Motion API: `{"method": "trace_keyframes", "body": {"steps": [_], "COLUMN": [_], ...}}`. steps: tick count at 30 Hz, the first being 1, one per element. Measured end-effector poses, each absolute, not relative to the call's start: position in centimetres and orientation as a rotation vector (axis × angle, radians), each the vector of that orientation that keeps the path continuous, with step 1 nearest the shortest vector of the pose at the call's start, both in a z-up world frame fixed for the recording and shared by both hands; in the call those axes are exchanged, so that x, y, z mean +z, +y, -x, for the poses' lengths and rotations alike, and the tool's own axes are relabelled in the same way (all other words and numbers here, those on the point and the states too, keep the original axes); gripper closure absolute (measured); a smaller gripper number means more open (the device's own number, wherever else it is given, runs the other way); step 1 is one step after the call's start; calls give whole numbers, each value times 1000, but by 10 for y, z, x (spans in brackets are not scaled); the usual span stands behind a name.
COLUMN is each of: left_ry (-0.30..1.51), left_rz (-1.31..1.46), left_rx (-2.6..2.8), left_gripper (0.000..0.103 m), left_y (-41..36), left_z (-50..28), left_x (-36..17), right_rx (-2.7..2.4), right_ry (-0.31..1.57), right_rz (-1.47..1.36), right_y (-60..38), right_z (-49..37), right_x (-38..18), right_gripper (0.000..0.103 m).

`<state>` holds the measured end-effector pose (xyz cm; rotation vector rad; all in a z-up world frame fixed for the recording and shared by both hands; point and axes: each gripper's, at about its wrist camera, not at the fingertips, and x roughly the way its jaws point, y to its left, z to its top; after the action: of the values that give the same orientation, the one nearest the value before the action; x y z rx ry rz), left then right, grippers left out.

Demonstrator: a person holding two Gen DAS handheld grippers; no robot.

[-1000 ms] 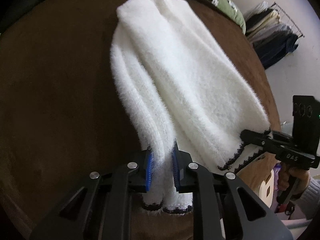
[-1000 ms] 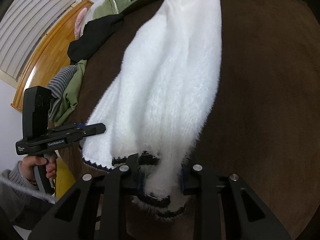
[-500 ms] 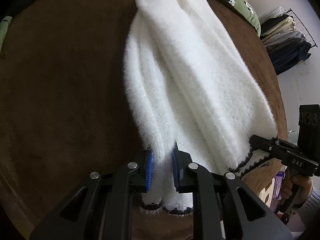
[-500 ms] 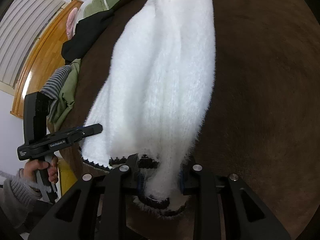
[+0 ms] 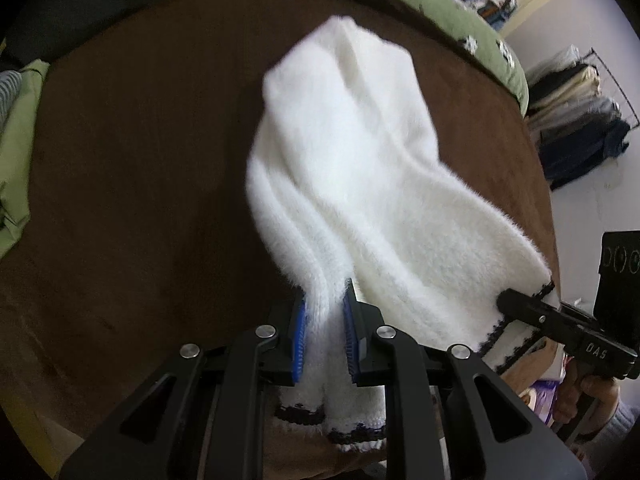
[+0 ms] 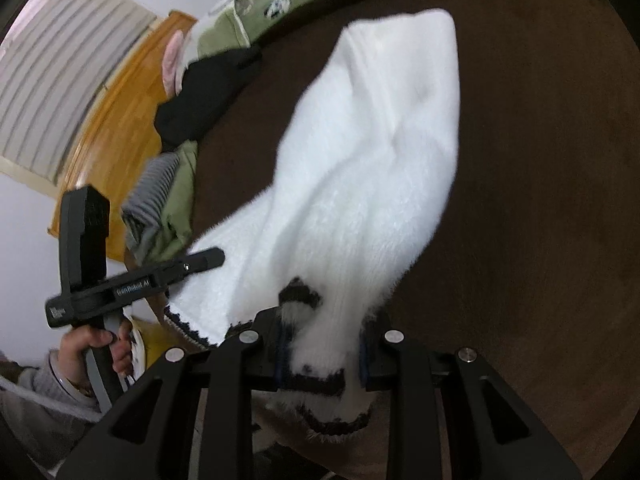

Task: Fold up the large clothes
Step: 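Lift the hem with both tools and fold it toward the collar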

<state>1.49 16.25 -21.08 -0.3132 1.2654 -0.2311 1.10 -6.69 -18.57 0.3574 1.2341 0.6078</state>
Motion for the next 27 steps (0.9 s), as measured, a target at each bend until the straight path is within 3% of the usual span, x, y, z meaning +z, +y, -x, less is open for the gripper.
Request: {"method": "trace_keyframes", "body": {"steps": [11,27], "left_ry": [1135,1014], "left_rz": [364,305], "left_rx": [-186,-235], "left_gripper": [84,84], "left_y": [171,152], "left_z": [-61,-202], "left_x": [-154,-116], "right_rx": [580,352], "right_ry": [1097,952], "right_rz": [-431,-609], "right_y": [-81,-87], "right_z": [-82,-180], "right_x": [-128,-107], "right_gripper": [79,79]}}
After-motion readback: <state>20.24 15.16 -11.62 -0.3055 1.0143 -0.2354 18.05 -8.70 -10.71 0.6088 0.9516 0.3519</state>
